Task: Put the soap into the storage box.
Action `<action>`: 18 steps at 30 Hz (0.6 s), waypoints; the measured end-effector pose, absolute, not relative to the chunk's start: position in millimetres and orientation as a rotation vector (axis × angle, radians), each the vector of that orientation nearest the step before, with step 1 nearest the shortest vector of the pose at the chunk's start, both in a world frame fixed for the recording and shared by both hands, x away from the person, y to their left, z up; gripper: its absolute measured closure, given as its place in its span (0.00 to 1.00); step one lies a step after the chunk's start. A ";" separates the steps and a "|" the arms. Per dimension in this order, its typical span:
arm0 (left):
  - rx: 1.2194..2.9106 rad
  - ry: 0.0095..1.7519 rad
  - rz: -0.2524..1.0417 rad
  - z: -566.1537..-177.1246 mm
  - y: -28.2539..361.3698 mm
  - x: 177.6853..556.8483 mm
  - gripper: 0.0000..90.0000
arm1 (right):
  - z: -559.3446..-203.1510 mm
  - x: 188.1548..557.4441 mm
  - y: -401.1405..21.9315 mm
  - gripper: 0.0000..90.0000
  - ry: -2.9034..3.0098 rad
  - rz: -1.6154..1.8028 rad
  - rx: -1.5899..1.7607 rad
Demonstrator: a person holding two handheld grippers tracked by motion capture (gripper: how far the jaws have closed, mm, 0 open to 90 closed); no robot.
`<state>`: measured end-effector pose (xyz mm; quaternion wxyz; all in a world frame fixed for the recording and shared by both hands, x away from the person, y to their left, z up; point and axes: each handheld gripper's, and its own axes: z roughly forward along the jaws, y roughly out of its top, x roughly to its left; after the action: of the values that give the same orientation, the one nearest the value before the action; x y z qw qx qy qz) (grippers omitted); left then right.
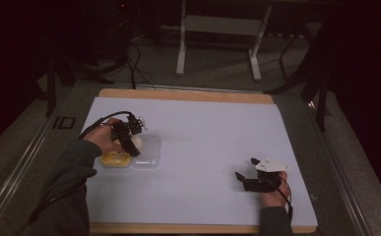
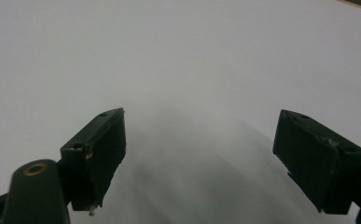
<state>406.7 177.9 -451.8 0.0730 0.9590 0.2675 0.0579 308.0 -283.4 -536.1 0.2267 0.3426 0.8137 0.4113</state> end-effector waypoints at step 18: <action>2.869 0.876 0.203 -452.2 196.2 410.6 0.28 | -536.1 308.1 -283.4 0.19 2.244 1.132 0.944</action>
<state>410.6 196.2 -452.2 0.0675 0.9521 0.2906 0.0673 308.1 -283.4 -536.1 0.2264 0.3426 0.8140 0.4109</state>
